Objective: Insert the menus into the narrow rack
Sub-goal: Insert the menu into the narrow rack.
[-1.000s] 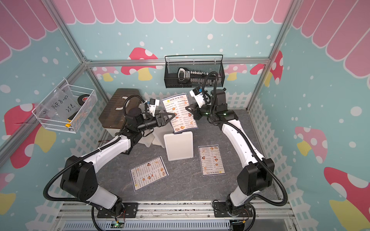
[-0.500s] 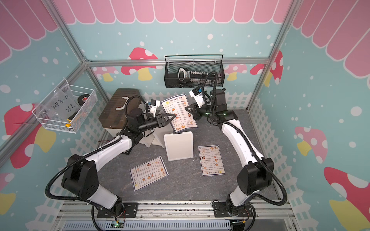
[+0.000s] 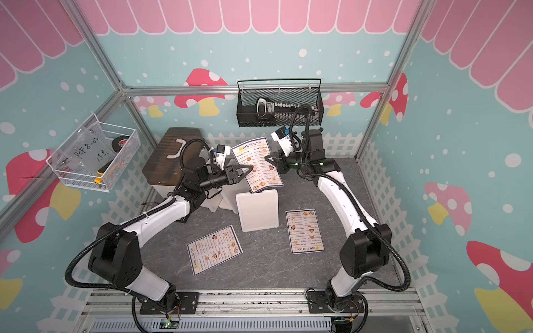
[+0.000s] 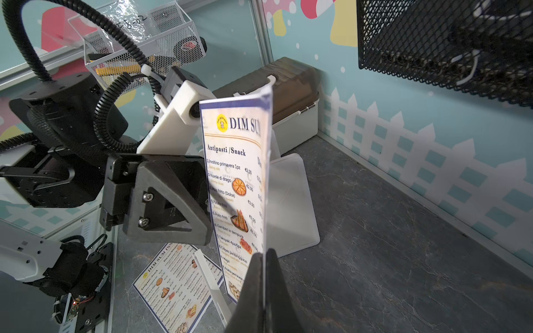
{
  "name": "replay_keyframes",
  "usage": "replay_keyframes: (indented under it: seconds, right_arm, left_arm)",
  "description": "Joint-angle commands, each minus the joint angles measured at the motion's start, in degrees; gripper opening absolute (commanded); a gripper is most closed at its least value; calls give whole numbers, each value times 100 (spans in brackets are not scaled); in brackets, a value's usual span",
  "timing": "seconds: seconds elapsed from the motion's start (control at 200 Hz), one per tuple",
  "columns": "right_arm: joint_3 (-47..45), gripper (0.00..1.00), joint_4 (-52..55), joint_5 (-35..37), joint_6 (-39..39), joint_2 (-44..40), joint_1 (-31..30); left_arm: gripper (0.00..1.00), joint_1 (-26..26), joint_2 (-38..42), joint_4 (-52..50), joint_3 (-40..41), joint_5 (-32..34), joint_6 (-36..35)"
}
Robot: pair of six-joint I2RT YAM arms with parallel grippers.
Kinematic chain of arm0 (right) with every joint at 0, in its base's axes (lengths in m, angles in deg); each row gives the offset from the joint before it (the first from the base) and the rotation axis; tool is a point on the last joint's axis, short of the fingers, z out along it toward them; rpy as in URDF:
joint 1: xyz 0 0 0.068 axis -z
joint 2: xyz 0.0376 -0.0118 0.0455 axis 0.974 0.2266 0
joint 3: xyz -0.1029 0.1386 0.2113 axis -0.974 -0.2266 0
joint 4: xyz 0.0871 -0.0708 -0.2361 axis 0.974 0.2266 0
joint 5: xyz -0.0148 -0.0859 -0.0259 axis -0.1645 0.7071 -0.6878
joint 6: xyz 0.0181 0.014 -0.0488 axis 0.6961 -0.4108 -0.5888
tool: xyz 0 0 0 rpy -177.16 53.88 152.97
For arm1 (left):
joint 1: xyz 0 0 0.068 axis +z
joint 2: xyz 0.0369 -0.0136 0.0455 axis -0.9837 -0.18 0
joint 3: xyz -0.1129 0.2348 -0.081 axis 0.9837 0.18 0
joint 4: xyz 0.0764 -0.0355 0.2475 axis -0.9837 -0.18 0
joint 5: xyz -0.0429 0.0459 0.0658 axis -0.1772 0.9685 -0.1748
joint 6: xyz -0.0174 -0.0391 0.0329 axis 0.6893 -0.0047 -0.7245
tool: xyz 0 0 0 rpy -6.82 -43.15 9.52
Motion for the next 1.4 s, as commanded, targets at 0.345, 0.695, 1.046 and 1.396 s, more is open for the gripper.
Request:
replay_keyframes:
  seconds: [0.345,0.695,1.046,1.396]
  right_arm:
    - [240,0,-56,-555,96,175,10]
    - [243,0,-41,-547,91,130,12]
    - [222,0,-12,-503,66,98,10]
    - [260,0,154,-310,-84,-27,14]
  left_arm:
    - [38,79,295,-37,149,38,-105]
    - [38,161,436,-60,252,65,-104]
    - [38,166,411,32,274,18,-37]
    - [36,153,406,115,261,-37,30]
